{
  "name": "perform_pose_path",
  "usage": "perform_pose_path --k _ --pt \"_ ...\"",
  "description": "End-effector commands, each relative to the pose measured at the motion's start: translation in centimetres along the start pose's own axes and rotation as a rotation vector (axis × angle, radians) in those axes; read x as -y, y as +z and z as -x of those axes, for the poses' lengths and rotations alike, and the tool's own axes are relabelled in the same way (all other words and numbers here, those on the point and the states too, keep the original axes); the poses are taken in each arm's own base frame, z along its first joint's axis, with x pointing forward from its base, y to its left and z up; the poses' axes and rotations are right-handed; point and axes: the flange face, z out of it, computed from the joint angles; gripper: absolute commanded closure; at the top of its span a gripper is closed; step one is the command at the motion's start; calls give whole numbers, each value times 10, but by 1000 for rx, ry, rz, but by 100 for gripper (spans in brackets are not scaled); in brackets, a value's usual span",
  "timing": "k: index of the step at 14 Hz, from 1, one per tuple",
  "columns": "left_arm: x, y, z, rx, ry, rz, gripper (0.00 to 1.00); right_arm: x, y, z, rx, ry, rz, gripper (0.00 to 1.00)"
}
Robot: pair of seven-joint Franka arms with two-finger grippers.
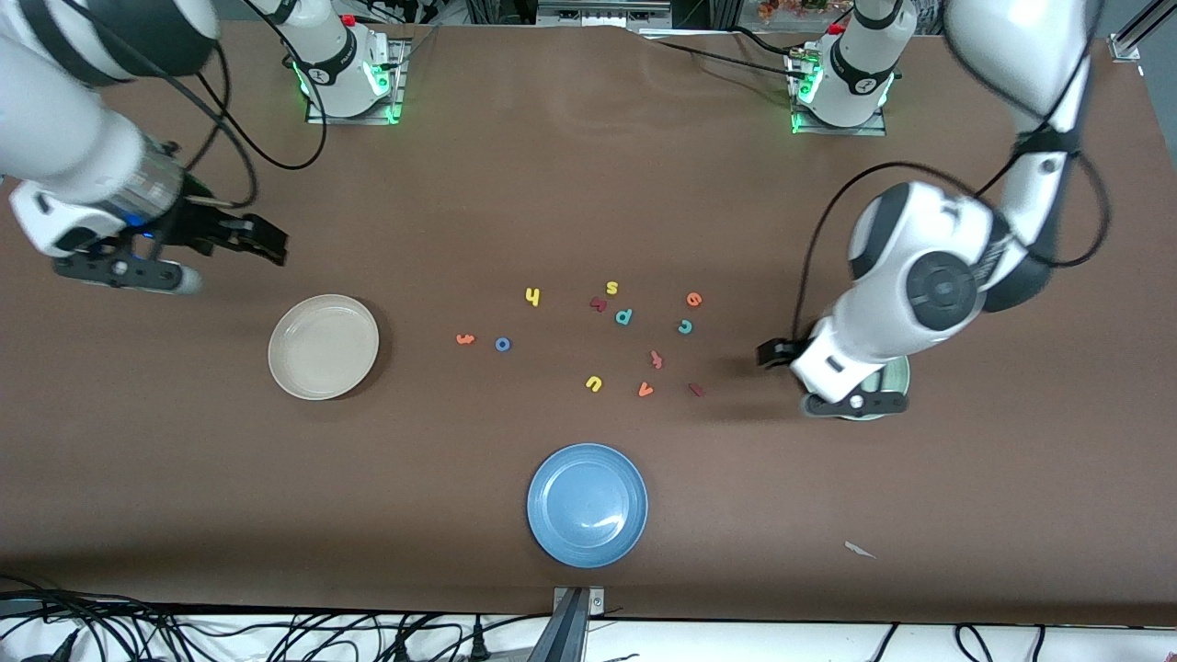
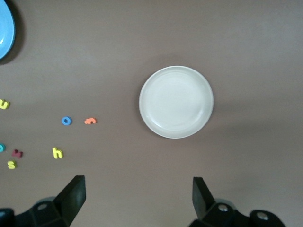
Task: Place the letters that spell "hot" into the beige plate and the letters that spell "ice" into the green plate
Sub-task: 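Reach the right gripper toward yellow h while the left gripper reaches red l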
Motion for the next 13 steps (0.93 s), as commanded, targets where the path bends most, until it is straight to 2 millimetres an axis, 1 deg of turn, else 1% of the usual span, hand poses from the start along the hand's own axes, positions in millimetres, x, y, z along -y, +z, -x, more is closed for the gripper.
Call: perform_pose_path --k 1,2,3,4,5,6,7,8,9,10,11,12,13 --pt "-42 32 -4 -38 -108 17 0 30 27 3 -2 51 4 0" --pt "-50 45 -4 -31 -159 17 0 44 39 6 0 55 6 0" --pt "-60 57 -2 -23 -216 16 0 51 50 8 3 54 8 0" --pt "-73 73 3 -18 -272 18 0 59 64 10 5 45 11 0" --pt "-87 86 8 -25 -319 28 0 71 79 14 7 40 12 0" --pt "-90 101 7 -27 -369 33 1 80 95 18 7 54 15 0" --pt "-97 118 10 -22 -390 34 5 95 112 27 3 47 15 0" --pt "-105 133 15 -21 -404 36 15 106 124 33 -6 56 11 0" --pt "-111 145 18 -31 -412 32 27 118 136 39 -7 65 11 0" --pt "-111 151 18 -47 -407 15 37 131 146 45 -8 69 12 0" --pt "-108 160 18 -46 -413 -1 45 146 157 51 -4 71 17 0" --pt "-104 165 16 -64 -397 -29 47 158 168 55 -9 90 15 0" --pt "-103 164 15 -84 -391 -44 47 170 180 59 -15 128 12 0"
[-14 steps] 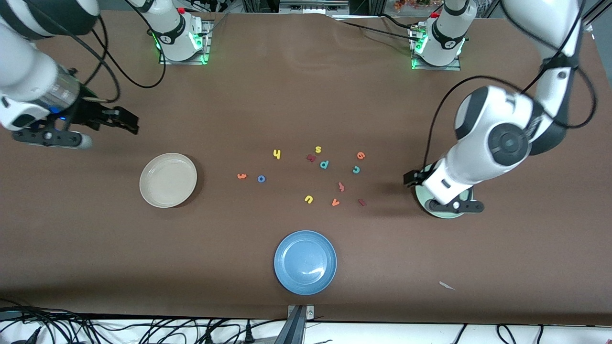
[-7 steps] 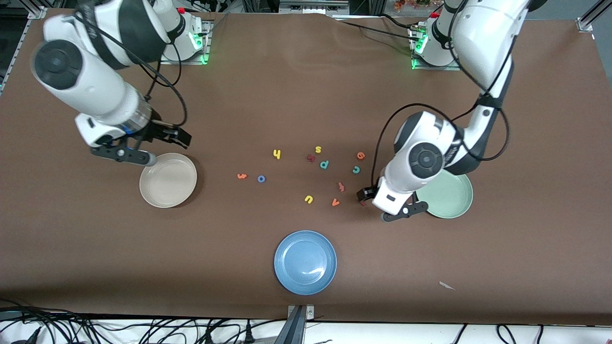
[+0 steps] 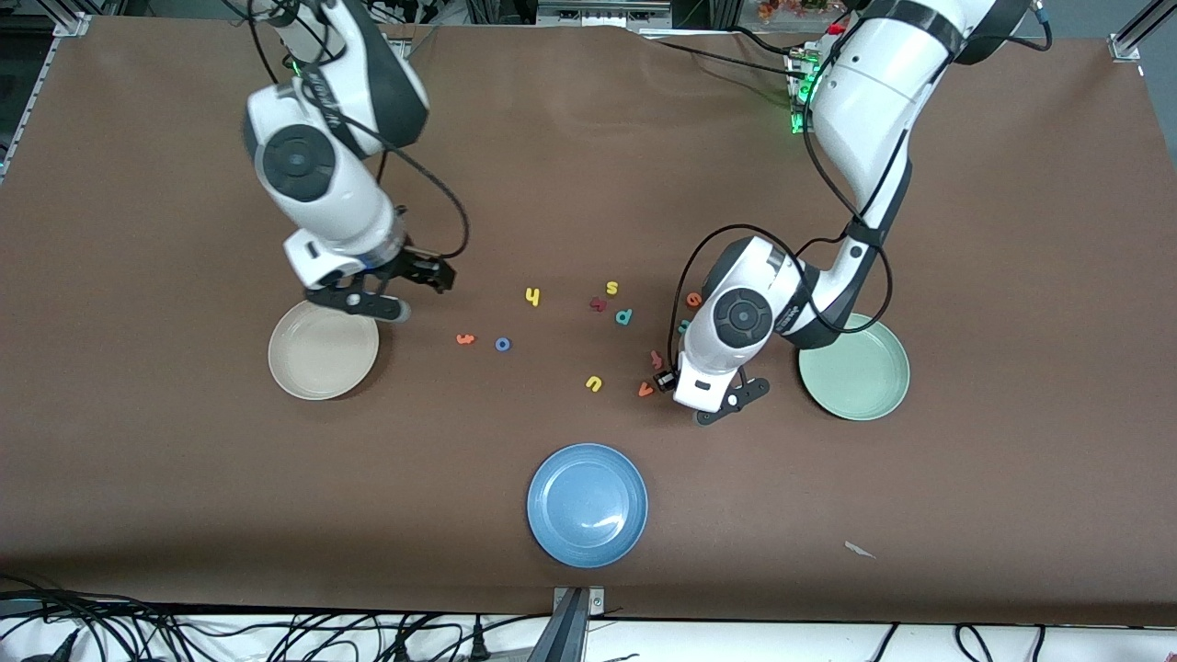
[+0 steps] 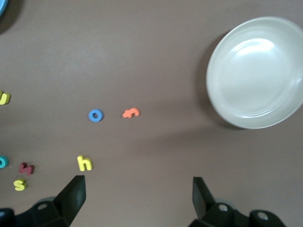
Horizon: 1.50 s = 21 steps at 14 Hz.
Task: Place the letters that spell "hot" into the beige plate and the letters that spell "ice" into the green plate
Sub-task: 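Reach the right gripper toward yellow h while the left gripper reaches red l, then grasp yellow h with the right gripper while the left gripper grasps red l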
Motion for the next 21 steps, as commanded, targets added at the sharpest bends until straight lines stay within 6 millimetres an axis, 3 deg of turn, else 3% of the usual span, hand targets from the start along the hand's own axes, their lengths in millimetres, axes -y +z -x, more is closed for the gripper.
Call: perform_pose_path --k 1,6,8,9,12,14,18,21 --pt "-2 0 -8 -57 -18 -28 47 32 30 17 -20 79 -12 0" --pt "3 9 -15 -42 -60 -28 48 72 95 57 -56 168 -54 0" --pt "2 14 -11 -40 -53 -35 59 82 119 68 -41 126 -28 0" --pt "2 15 -12 -38 -56 -35 70 87 136 75 -29 84 -2 0" --pt "0 21 -7 -38 -43 -42 81 103 173 87 0 -20 33 0" --pt "-1 20 -8 -42 -43 -34 100 114 183 93 14 -92 33 0" --pt "-2 11 -10 -52 -36 -26 100 126 191 82 15 -94 14 1" --pt "6 -16 -22 -63 -8 -36 100 130 202 76 -6 -114 -19 1"
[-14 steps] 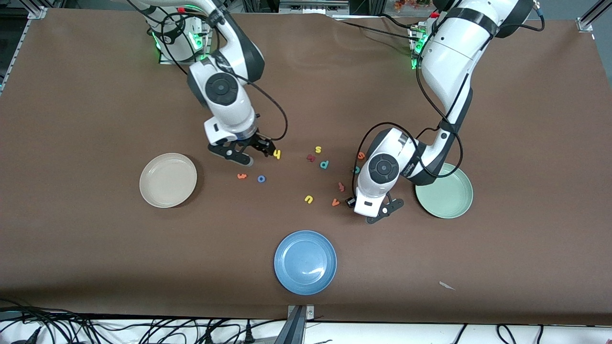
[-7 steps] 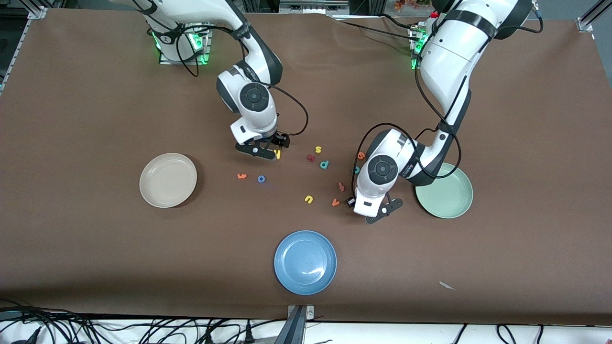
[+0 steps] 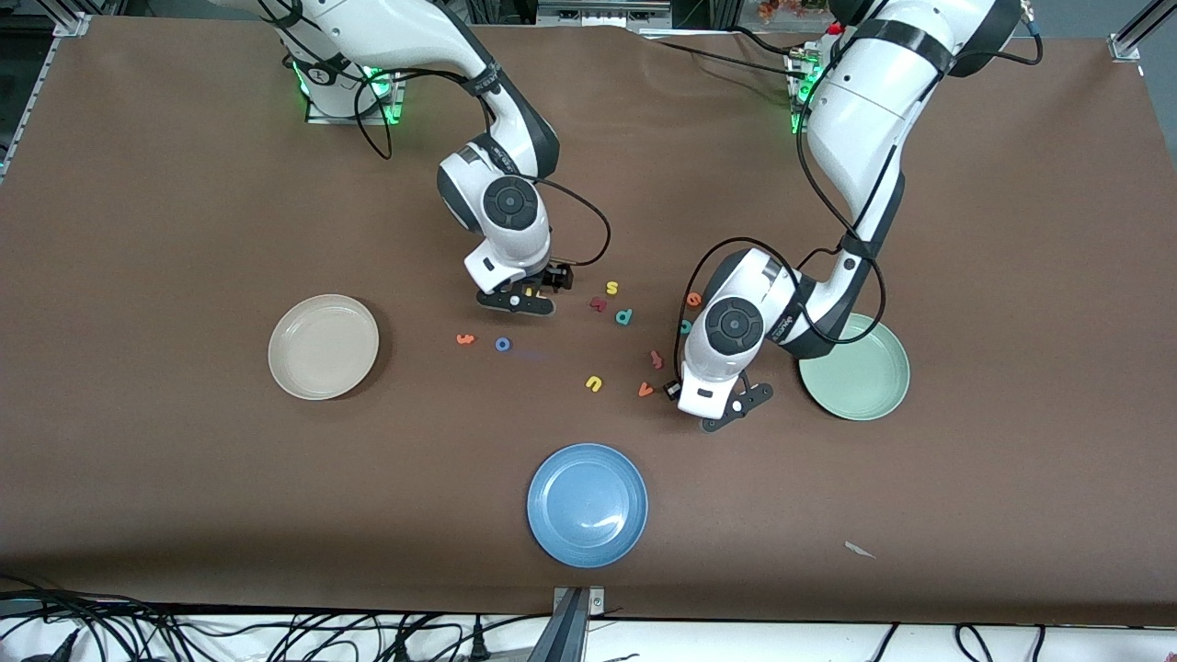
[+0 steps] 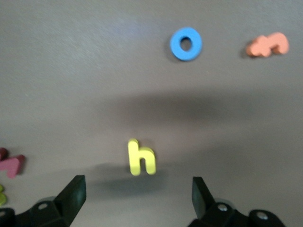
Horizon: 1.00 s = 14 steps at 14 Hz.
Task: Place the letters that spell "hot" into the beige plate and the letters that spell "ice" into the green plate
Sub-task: 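Grasp yellow h with the right gripper while the left gripper grasps red l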
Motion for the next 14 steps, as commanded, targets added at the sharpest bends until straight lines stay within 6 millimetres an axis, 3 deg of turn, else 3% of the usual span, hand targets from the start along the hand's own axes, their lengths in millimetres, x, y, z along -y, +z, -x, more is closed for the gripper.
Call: perform_pose_path --k 1,4,7,9,12,14 --pt "9 -33 -12 -20 66 -41 100 6 9 -7 -6 -22 -29 2" --pt "34 -64 -26 15 135 -111 100 2 11 -11 12 -15 -45 10" --pt "78 -91 -49 50 210 -154 100 0 14 -10 25 -13 -49 19" --pt "99 -85 -38 73 253 -183 100 0 14 -10 28 -15 -48 24" --pt "147 -71 -57 53 310 -186 100 -2 18 -10 32 -16 -43 35" --pt "173 -51 -60 49 340 -171 100 -4 19 -11 34 -11 -44 38"
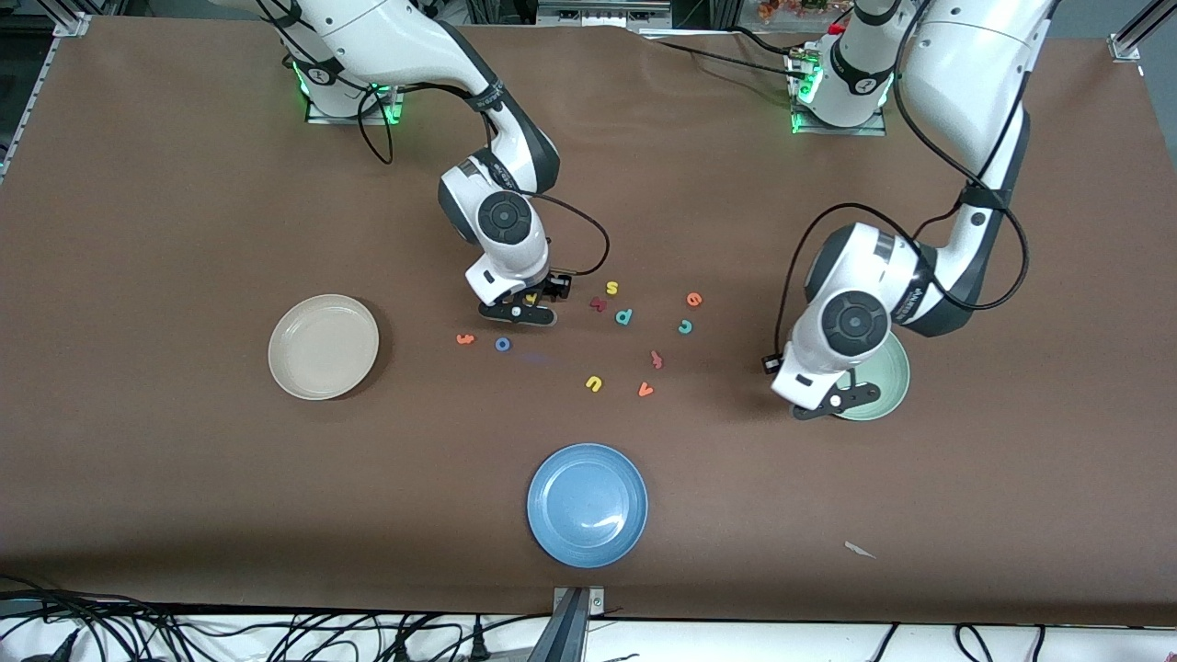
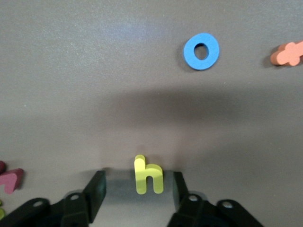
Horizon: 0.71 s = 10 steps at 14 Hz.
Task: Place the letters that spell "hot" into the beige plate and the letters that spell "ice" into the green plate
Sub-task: 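Grasp yellow h with the right gripper while the left gripper grasps red l, then lower the red l onto the green plate and open the left gripper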
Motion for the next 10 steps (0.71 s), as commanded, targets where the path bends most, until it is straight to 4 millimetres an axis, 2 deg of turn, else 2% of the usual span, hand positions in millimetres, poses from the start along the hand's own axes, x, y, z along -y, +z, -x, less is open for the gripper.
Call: perform_pose_path --k 1,2,3,4,5,6,7,10 --pt "41 21 10 -48 79 -7 100 -4 4 -7 15 -2 -16 39" --pt "61 31 2 -68 95 -16 100 -8 3 -11 14 2 -16 40" --pt "74 37 -2 -82 108 -13 100 -9 3 -12 15 -3 -17 45" --pt "76 37 -3 -81 122 -13 98 -9 3 -12 16 -1 -18 46" --pt "77 38 -4 -80 122 -12 85 -8 2 -12 20 6 -24 47" --pt "76 36 -4 -81 124 -14 26 -8 2 -13 21 11 -27 47" --pt "73 32 -3 -85 124 -12 0 -6 3 -9 23 8 -27 49" --pt "42 9 6 -59 116 -4 0 -5 3 -8 29 15 -30 52"
